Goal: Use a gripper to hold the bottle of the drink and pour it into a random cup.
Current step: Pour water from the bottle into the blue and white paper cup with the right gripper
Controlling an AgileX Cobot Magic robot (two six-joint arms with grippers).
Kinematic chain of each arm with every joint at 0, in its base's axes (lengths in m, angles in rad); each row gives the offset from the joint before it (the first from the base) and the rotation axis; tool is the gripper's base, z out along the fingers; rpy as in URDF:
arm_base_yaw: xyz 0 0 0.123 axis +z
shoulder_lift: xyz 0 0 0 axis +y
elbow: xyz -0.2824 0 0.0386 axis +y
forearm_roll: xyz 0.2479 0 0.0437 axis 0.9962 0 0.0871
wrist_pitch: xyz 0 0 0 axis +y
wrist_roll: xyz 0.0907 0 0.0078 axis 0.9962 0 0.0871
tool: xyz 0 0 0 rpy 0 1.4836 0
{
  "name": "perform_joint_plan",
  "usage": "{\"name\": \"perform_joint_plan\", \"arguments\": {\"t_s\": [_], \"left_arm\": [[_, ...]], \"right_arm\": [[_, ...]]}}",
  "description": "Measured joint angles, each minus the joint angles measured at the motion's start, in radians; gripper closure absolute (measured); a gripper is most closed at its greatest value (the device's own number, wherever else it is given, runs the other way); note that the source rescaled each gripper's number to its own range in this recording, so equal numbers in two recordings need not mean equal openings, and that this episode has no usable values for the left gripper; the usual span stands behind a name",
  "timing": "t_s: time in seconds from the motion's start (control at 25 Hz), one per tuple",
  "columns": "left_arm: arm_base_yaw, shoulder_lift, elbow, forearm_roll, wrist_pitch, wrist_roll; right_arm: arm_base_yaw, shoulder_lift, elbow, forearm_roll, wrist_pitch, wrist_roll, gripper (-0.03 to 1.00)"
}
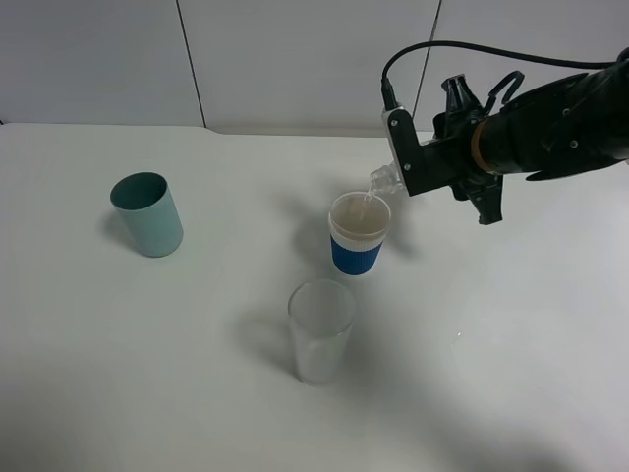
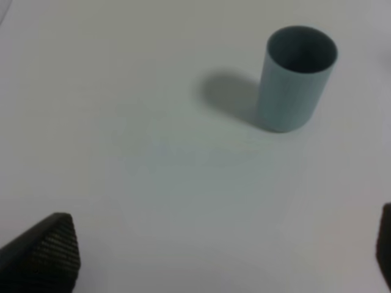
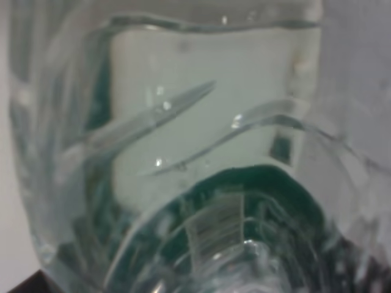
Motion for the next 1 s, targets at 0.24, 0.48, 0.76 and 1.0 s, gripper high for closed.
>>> {"name": "perform_joint_plan", "arguments": {"t_s": [0.24,0.48,0.76,1.0], "left_arm": [[0.0,0.0,0.0,0.0,0.0,0.0],[0.0,0.0,0.0,0.0,0.0,0.0],[0.0,0.0,0.0,0.0,0.0,0.0],[0.0,0.0,0.0,0.0,0.0,0.0]], "right_arm": [[0.013,0.0,-0.019,0.0,0.013,0.0,0.97],[0.018,0.0,-0.028,0.0,0.02,-0.003,0.97],[0.018,0.0,-0.028,0.0,0.026,-0.008,0.97],[0.018,0.0,-0.028,0.0,0.027,-0.043,0.97]]}}
